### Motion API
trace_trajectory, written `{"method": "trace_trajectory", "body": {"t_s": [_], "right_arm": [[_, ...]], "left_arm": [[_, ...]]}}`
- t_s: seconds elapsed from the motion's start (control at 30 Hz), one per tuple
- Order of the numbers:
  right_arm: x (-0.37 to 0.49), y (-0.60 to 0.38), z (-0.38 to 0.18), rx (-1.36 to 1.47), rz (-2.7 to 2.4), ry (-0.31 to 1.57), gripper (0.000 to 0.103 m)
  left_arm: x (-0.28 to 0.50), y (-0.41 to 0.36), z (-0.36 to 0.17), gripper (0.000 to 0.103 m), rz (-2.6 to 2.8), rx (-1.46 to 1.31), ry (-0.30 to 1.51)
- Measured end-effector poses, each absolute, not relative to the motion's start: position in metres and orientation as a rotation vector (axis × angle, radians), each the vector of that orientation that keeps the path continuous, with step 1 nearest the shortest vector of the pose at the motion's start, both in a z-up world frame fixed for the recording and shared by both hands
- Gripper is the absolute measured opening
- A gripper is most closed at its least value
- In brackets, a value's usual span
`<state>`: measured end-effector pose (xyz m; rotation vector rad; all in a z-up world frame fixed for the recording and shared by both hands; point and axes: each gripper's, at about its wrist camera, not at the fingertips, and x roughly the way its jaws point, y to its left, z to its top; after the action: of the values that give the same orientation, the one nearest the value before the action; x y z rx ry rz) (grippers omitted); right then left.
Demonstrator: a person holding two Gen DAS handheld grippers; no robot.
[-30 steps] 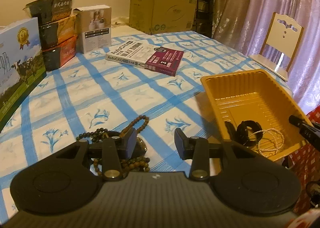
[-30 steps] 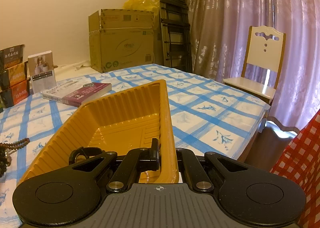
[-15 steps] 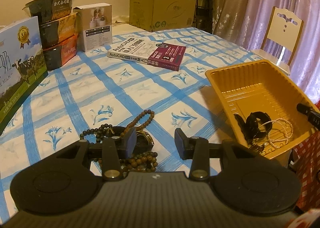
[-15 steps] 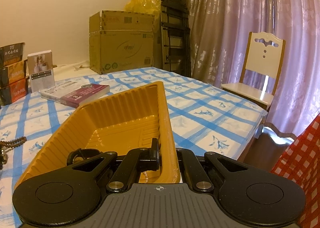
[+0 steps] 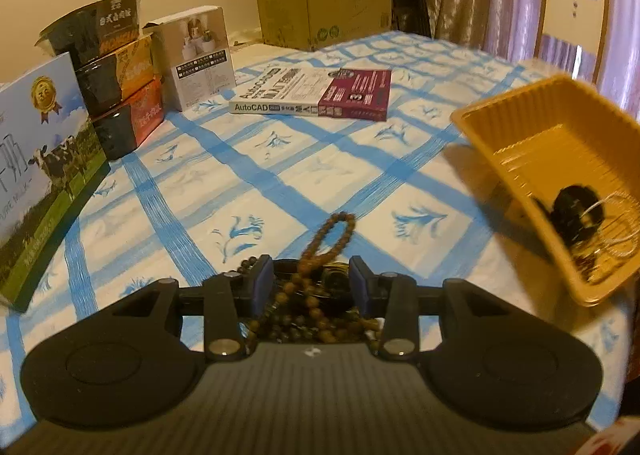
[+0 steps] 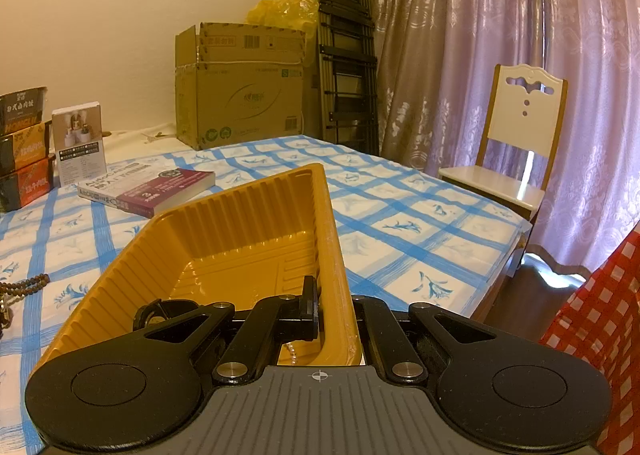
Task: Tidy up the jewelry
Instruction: 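Move the left tool back to the pile and grasp the brown bead strand, then lift the brown bead strand over the orange tray and open the left tool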
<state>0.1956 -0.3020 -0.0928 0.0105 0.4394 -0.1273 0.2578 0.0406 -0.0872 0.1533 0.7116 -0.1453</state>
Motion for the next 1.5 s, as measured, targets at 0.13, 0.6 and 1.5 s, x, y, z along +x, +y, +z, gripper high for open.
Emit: {"method": "trace_trajectory", "body": {"t_s": [0.13,0.6,1.5], "right_arm": [[0.196,-0.303,-0.092,0.009,-0.128,0.439,0.003],[0.195,-0.303,-0.093,0.014,-0.133,0.442,0.003],[0.197,-0.294,-0.091,0.003,-0.128,0.437,0.003]], "left_arm": [[0.272,0.040,-0.096,0.034,-0.170,0.211,0.737],[0.284,0.037,-0.114,0.010,-0.229,0.339,0.789],[0.220,0.039,0.058,0.006,-0.340,0.053,0.460]]}}
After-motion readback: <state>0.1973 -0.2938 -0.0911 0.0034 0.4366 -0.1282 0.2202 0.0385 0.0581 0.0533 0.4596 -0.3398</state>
